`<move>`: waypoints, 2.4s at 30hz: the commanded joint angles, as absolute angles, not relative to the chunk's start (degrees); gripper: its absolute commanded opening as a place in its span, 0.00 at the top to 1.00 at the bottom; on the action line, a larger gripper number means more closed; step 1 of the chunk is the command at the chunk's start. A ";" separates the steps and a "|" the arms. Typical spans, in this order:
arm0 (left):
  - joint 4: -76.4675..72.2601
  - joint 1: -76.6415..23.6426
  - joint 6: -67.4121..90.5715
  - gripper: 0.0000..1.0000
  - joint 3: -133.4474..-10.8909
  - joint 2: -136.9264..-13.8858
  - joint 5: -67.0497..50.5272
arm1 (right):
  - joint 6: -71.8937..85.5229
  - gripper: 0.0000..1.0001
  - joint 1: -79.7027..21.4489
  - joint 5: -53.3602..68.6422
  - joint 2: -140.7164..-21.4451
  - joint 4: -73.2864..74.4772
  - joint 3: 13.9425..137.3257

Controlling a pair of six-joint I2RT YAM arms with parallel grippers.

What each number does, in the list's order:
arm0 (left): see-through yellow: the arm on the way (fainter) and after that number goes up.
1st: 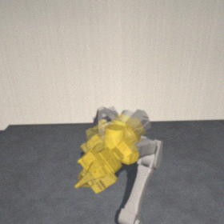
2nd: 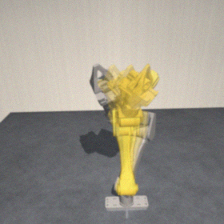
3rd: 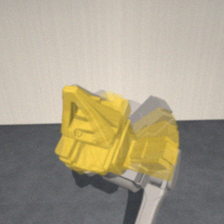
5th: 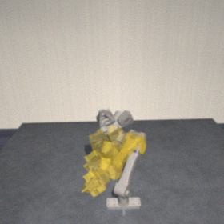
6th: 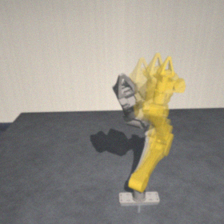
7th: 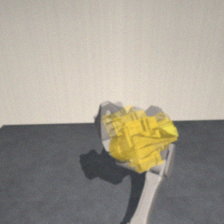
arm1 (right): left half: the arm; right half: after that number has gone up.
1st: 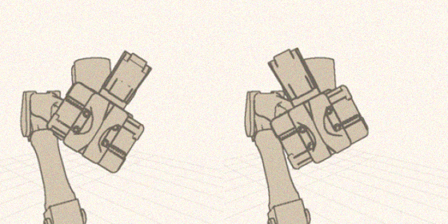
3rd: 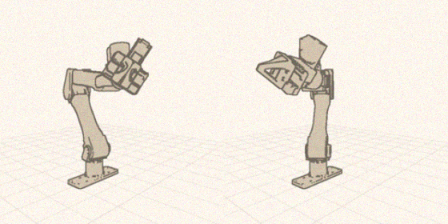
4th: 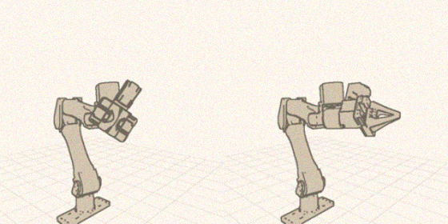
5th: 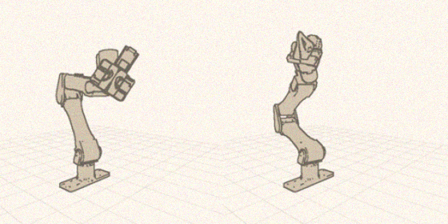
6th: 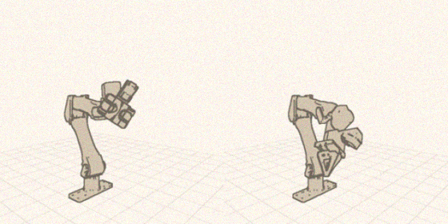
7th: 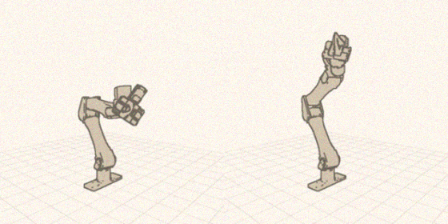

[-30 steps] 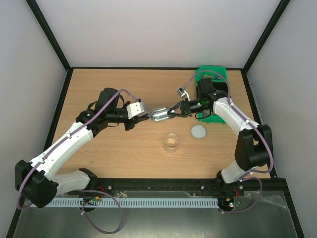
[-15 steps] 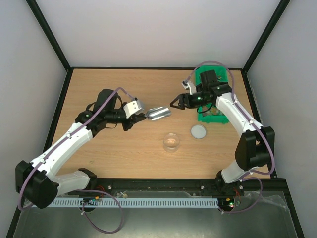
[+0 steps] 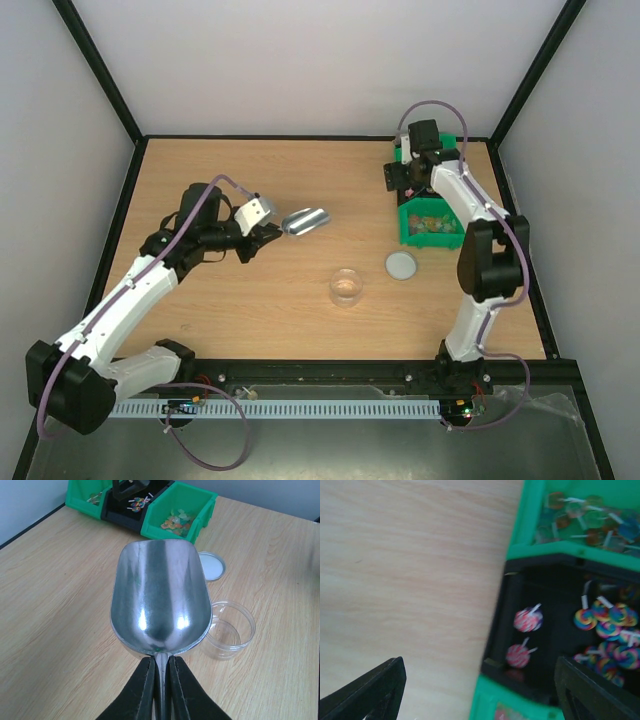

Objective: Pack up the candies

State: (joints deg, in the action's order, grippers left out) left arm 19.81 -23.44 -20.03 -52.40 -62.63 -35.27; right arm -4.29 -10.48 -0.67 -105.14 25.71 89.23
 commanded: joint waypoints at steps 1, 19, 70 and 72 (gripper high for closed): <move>17.92 -23.03 -19.25 0.98 -52.12 -61.20 -35.31 | -4.11 0.18 -9.05 -8.43 -111.84 24.76 95.65; 17.67 -22.90 -20.02 0.98 -51.86 -60.18 -35.41 | -4.35 0.23 -7.43 -4.31 -128.32 24.32 104.59; 28.70 -22.05 -22.59 0.98 -51.11 -57.34 -29.52 | 4.23 0.49 -28.10 29.17 -116.78 18.31 81.73; 29.33 -21.55 -22.44 0.98 -51.36 -57.51 -29.36 | 5.53 0.48 -29.01 29.51 -116.85 17.46 82.05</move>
State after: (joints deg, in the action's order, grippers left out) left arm 27.62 -22.52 -22.11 -51.64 -57.98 -30.24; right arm 0.51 -27.44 24.93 -118.39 18.63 82.30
